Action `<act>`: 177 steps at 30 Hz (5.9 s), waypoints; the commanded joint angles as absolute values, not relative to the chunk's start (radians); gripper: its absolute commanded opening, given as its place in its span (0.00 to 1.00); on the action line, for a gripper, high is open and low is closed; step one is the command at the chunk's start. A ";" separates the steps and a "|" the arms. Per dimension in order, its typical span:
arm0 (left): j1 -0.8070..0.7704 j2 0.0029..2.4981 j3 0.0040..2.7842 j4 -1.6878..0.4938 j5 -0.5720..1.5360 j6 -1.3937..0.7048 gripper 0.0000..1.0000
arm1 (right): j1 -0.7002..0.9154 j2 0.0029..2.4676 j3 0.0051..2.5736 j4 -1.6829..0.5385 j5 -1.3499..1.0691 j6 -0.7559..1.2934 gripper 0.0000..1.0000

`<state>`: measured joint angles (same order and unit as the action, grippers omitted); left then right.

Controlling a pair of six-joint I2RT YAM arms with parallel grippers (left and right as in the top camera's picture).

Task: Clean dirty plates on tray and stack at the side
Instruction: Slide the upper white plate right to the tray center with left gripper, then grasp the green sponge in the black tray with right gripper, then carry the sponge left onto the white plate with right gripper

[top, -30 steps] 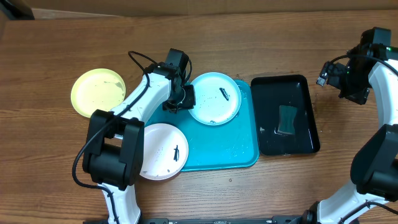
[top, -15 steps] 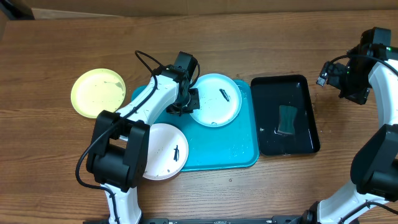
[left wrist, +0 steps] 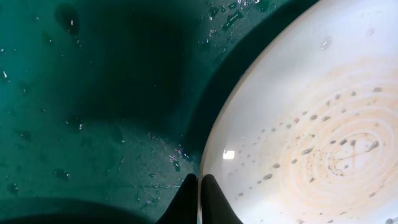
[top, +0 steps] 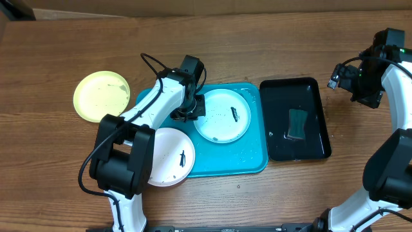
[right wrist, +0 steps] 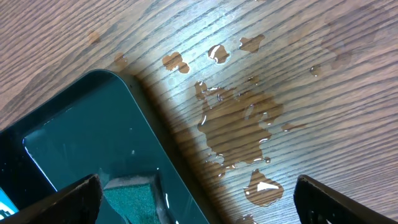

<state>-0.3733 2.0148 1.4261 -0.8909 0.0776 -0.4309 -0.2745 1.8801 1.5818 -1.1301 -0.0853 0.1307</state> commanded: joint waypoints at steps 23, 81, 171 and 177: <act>-0.374 2.031 1.431 -0.855 0.043 -0.377 0.11 | -0.276 1.859 1.590 -1.062 -0.232 0.136 1.00; -0.374 2.031 1.431 -0.862 0.034 -0.378 0.15 | 0.085 1.859 1.263 -1.046 0.040 0.211 0.51; -0.373 2.034 1.391 -0.810 0.087 -0.318 0.04 | 0.112 1.859 1.309 -1.074 -0.069 0.119 0.04; -0.374 2.034 1.391 -0.810 0.102 -0.318 0.04 | 0.112 1.855 1.457 -1.188 -0.073 0.120 0.04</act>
